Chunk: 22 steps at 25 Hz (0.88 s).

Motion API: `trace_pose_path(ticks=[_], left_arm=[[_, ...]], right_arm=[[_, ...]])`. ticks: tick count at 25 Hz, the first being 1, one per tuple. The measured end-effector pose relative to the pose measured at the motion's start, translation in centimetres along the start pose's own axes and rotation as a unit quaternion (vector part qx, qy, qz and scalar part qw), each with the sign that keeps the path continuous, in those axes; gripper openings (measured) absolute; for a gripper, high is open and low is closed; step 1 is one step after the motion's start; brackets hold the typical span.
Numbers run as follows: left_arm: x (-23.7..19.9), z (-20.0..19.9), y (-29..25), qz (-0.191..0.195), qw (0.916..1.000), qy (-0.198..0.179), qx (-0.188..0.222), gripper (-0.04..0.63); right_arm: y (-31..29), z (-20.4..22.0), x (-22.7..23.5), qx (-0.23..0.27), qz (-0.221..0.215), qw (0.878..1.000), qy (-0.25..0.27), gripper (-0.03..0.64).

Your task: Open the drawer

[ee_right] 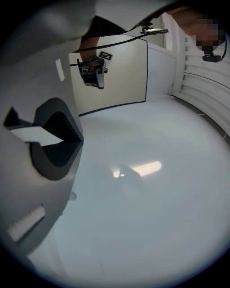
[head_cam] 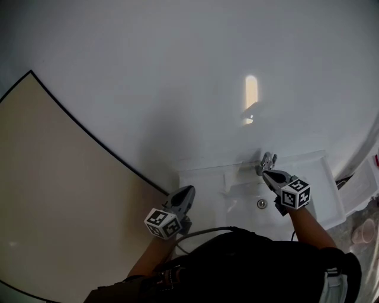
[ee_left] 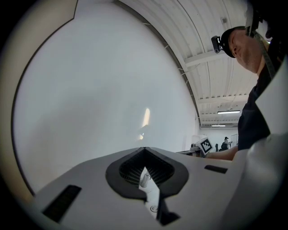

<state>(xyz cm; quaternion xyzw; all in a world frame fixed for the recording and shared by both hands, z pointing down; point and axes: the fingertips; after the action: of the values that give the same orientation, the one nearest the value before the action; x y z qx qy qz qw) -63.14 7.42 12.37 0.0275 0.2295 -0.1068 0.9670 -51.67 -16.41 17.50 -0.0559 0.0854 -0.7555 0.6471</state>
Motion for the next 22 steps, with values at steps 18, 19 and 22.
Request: trace_pose_path(ticks=[18,19,22], left_arm=[[-0.5,1.3,0.9,0.007,0.9995,0.022,0.021,0.0],[-0.6,1.2,1.1,0.004,0.9995,0.022,0.023,0.0],[-0.8,1.1,1.6,-0.004,0.9993,0.025,0.027,0.0]], right_arm=[[1.0,0.7,-0.3,-0.031,0.012,0.999,0.024,-0.002],[0.9,0.7,-0.3,-0.031,0.01,0.999,0.025,0.0],[0.6,0.7,-0.6,-0.032,0.003,0.999,0.028,-0.002]])
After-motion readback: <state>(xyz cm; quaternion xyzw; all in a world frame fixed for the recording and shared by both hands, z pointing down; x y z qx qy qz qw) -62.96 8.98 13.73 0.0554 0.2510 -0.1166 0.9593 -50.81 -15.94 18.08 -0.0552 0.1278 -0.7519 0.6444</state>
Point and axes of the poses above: the fingertips, and each gripper's own axes: y backward along the fingers, x to its right, z out of its underside, and after that the axes turned 13 degrees about y, right-handed
